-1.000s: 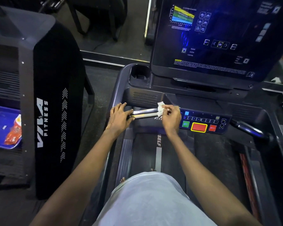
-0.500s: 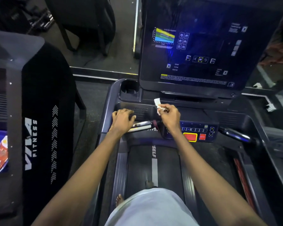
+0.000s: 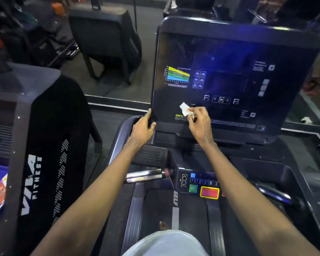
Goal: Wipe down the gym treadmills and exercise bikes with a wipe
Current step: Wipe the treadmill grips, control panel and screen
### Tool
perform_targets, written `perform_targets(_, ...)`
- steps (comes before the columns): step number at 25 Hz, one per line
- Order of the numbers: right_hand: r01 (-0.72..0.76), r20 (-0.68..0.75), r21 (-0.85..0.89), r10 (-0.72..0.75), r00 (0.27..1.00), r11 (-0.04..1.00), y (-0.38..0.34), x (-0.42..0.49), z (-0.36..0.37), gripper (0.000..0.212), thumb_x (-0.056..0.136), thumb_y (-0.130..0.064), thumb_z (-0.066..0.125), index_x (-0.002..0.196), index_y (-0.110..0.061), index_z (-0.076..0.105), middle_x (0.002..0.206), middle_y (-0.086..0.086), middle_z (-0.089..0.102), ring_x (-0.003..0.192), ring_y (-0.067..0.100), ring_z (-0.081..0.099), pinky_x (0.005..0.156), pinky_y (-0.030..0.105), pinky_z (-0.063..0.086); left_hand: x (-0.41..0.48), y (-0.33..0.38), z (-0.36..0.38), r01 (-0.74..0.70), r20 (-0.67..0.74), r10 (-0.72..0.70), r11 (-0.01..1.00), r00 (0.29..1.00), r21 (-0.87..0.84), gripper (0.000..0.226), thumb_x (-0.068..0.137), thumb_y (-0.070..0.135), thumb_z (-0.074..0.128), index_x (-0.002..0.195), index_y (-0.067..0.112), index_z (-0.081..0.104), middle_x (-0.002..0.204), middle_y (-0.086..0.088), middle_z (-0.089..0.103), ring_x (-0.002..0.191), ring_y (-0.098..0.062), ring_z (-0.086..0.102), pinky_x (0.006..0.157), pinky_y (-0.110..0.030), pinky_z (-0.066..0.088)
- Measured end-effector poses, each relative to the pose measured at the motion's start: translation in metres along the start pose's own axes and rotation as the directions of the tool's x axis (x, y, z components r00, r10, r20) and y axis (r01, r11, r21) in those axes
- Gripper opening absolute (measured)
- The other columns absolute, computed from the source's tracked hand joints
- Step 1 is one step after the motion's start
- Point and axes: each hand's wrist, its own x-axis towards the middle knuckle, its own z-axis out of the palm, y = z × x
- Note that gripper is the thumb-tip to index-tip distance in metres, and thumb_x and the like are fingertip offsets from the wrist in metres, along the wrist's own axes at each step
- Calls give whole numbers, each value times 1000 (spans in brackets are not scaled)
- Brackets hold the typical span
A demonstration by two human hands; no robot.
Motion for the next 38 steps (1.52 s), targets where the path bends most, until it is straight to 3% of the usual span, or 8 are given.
perform_targets(5,274,144,-36,-266,953,961,19,-12,20,26,94,-13,63,120,-9,64,117,6,57,108,24,53,98,27,42,14,1,8,31,-66,-38,994,997,-100,61,97,18,54,153,26,31,119,-10,67,98,-23,65,91,-35,49)
perform_targets(10,532,383,-182,-439,813,827,35,-15,24,49,101,-19,47,148,-5,39,155,10,35,145,24,29,117,38,31,26,0,-8,93,-99,-118,970,988,-224,41,96,18,58,136,29,58,93,12,73,76,18,62,72,-11,45)
perform_targets(13,567,525,-292,-367,768,770,33,-21,26,66,103,-41,32,157,-10,11,165,3,5,152,17,0,124,40,9,35,5,-16,116,-79,-157,918,984,-380,34,93,13,66,127,16,66,98,2,77,77,4,68,80,-12,53)
perform_targets(17,658,583,-317,-407,703,683,31,-15,27,67,102,-50,28,157,-14,15,165,-2,2,152,14,3,123,43,5,40,9,-21,127,-59,-171,886,984,-446,30,90,6,69,121,7,68,102,-6,74,72,-1,69,69,-12,53)
perform_targets(22,567,517,-377,-342,785,732,7,-2,37,70,102,-49,28,157,-11,6,165,1,1,152,16,-2,123,45,5,40,8,-26,134,-29,-163,888,986,-439,30,90,10,70,120,8,70,95,-1,76,80,-9,72,75,-17,56)
perform_targets(26,685,612,-363,-392,687,632,17,-14,42,71,101,-50,31,157,-10,13,165,3,3,152,19,4,123,45,4,50,4,-30,152,-9,-169,904,986,-400,17,88,20,73,105,21,76,86,0,77,81,-19,75,89,-34,57)
perform_targets(32,728,678,-349,-378,631,590,3,-16,58,72,101,-50,33,158,-15,8,165,2,2,152,20,1,122,48,2,54,9,-33,153,-26,-174,917,984,-368,13,89,27,71,96,19,79,84,4,77,80,-11,74,91,-36,56)
perform_targets(38,530,392,-489,-368,843,693,-7,25,35,68,101,-49,32,157,-16,13,165,-2,6,152,16,9,123,47,5,69,1,-36,133,3,-138,954,990,-267,18,89,28,69,105,25,77,86,9,77,88,-4,72,95,-37,54)
